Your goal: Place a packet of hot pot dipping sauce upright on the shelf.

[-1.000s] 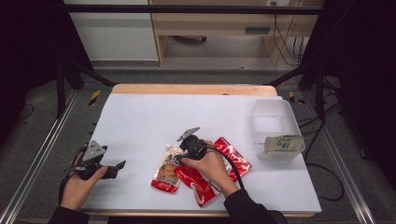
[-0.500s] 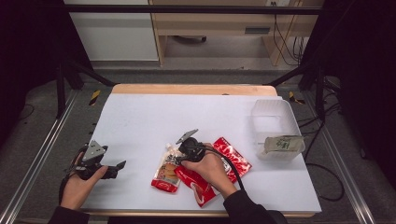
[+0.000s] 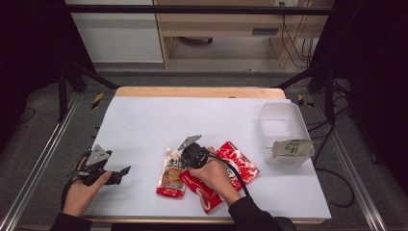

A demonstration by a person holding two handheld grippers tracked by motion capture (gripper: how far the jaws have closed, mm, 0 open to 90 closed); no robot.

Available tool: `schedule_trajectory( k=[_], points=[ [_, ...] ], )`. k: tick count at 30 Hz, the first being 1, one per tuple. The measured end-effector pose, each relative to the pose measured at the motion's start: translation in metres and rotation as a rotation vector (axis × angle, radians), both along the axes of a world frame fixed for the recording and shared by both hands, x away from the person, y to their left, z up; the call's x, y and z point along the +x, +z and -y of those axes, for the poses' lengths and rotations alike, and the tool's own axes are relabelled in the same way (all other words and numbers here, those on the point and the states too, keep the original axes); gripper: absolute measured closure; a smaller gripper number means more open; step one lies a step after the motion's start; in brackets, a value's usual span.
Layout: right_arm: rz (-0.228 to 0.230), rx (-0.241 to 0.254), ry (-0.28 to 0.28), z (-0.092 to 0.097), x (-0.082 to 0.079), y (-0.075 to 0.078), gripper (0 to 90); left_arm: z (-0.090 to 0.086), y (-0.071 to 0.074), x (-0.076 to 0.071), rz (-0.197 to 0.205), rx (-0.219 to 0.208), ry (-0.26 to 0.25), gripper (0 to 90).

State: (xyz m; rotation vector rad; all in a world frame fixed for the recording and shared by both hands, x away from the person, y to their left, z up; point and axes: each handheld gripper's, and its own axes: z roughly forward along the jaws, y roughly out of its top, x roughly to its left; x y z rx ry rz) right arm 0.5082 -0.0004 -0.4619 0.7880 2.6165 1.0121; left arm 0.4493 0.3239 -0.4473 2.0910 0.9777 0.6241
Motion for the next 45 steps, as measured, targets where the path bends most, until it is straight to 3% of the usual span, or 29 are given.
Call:
schedule_trajectory(
  k=[9,20,28,45],
  points=[
    [0.12,0.04,0.072,-0.013,-0.004,0.026,89.1,0.001,0.0,-0.001,0.002,0.006,-0.006,7.5],
    [0.201,0.111,0.098,-0.017,0.0,0.062,89.4,-0.001,0.002,-0.002,0.003,0.002,-0.003,8.4],
    [0.247,0.137,0.114,-0.016,-0.006,0.075,89.4,-0.004,0.01,-0.005,0.026,-0.03,-0.003,8.6],
    [0.26,0.17,0.133,-0.008,-0.01,0.083,89.6,0.0,0.021,-0.008,0.039,-0.048,-0.046,8.9]
  ],
)
